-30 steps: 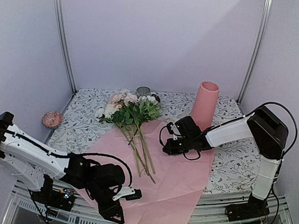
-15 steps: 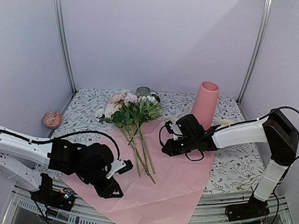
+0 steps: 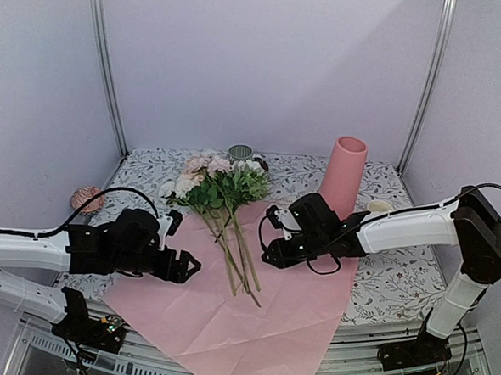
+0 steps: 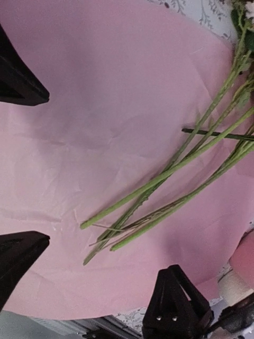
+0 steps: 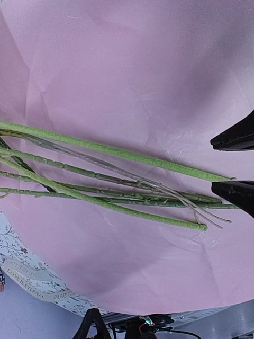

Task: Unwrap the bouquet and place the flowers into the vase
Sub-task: Pick up the fake flower from the flattened wrapping paper.

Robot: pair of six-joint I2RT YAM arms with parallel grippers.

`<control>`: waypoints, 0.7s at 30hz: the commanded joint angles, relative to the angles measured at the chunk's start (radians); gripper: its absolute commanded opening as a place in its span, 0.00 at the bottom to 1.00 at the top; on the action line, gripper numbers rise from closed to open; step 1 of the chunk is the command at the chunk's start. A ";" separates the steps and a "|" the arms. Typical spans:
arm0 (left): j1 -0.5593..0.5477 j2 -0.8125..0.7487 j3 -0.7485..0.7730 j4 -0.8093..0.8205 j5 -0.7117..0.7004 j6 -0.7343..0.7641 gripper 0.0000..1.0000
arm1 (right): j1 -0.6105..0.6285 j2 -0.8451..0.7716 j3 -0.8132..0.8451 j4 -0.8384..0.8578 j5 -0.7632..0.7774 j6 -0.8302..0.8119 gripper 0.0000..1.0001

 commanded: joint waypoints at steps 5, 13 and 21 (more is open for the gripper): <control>0.136 0.048 -0.108 0.453 0.061 -0.100 0.98 | 0.015 0.010 0.019 0.092 0.031 0.060 0.23; 0.188 0.251 -0.036 0.530 0.110 -0.119 0.85 | 0.014 -0.005 -0.008 0.162 0.054 0.076 0.29; 0.188 0.321 -0.017 0.569 0.110 -0.102 0.81 | 0.014 0.109 0.076 0.154 0.040 0.078 0.30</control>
